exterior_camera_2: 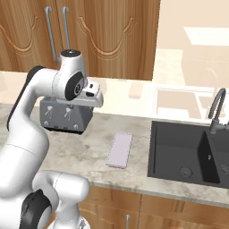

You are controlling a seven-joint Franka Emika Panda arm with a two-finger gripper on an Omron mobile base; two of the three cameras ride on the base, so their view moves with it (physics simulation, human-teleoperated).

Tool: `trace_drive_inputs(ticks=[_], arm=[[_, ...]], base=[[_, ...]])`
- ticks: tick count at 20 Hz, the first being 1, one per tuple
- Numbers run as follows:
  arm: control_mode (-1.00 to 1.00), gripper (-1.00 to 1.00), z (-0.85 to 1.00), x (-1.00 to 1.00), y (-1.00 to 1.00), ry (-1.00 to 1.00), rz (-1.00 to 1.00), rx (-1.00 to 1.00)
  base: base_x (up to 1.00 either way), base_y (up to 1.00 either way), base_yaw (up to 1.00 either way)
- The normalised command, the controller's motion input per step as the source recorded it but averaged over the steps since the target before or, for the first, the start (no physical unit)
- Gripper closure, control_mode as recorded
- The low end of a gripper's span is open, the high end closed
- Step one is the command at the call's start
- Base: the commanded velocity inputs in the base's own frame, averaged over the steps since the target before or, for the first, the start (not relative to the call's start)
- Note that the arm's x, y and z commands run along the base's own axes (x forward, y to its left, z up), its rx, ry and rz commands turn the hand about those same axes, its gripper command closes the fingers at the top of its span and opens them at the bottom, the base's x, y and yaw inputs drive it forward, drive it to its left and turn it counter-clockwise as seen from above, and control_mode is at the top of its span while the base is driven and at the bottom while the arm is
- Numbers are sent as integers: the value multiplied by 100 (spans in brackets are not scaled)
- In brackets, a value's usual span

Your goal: The ice cube tray has been filled with water. Take the tray and place it in the freezer to make ice. Close the freezer door after placing the tray.

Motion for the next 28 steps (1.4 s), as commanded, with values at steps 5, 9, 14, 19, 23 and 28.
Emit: trace_drive_inputs(ticks=[5, 9, 14, 19, 23, 28], arm=[[-100, -100, -8, -8, -53, 0, 0, 0], [-100, -100, -28, 5, -83, 0, -2, 0], [-100, -100, -39, 31, -80, 0, -7, 0], [-100, -100, -45, 34, -50, 0, -5, 0], [-100, -100, -47, 45, -11, 0, -3, 0], [-100, -100, -45, 46, 0, -1, 0, 0]], base=[[0, 0, 0], [0, 0, 0], [0, 0, 0], [0, 0, 0], [0, 0, 0], [0, 0, 0]])
